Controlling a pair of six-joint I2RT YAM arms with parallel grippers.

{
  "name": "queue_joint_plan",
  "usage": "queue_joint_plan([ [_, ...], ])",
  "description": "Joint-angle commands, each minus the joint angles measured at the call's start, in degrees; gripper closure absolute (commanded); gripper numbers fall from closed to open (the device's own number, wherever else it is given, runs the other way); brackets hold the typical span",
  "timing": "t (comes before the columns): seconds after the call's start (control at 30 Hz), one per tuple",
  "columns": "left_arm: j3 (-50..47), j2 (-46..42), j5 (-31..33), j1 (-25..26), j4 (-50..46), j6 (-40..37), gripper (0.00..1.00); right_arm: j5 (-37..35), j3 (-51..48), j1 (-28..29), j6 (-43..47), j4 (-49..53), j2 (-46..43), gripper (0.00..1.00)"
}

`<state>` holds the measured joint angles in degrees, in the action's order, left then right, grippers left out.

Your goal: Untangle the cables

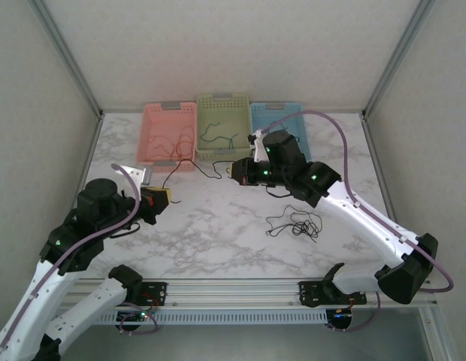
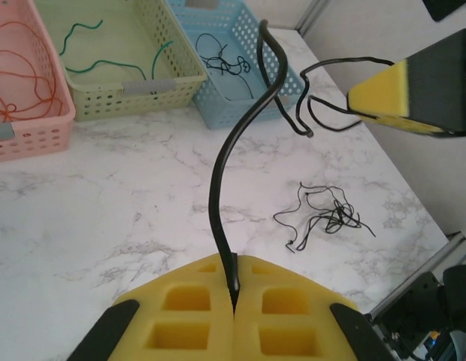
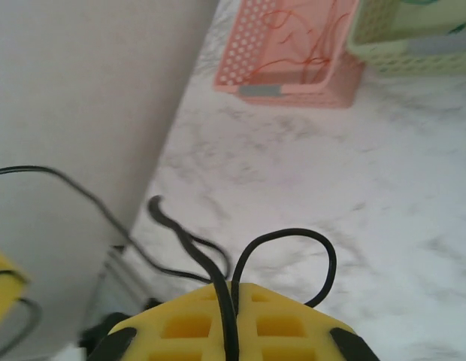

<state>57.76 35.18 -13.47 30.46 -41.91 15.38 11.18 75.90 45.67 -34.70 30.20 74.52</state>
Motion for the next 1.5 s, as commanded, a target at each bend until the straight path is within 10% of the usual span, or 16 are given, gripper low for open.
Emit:
queue_joint_plan([
  [0.0,2.1,-2.2,-0.1,0.3,-5.2,-1.8,1.0,-13.2,0.0,-1.1,20.8,10.9,-2.5,1.0],
  [0.27,2.5,-3.0,0.2,0.3,-7.6,-2.5,1.0,-31.2,-2.5,-1.5,33.8,8.6,-2.1,1.0],
  [0.53,0.9,-0.2,-4.7,0.3,-5.4,0.9,1.0,-24.9,-2.4,-2.6,25.4,3.4,-4.8,1.0],
  [0.67,0.3,0.9,-3.0,0.3,-5.1,1.8,0.43,-25.3,-2.0,-5.6,21.8,3.2,-5.2,1.0],
  [0.77,0.0,0.7,-1.4,0.3,-5.0,2.7,0.24,-27.9,-1.0,-9.1,19.4,5.4,-4.3,1.0],
  [1.47,-3.1,0.2,13.7,0.3,-9.2,3.5,0.22,-61.3,26.6,-22.7,34.1,6.8,28.4,1.0],
])
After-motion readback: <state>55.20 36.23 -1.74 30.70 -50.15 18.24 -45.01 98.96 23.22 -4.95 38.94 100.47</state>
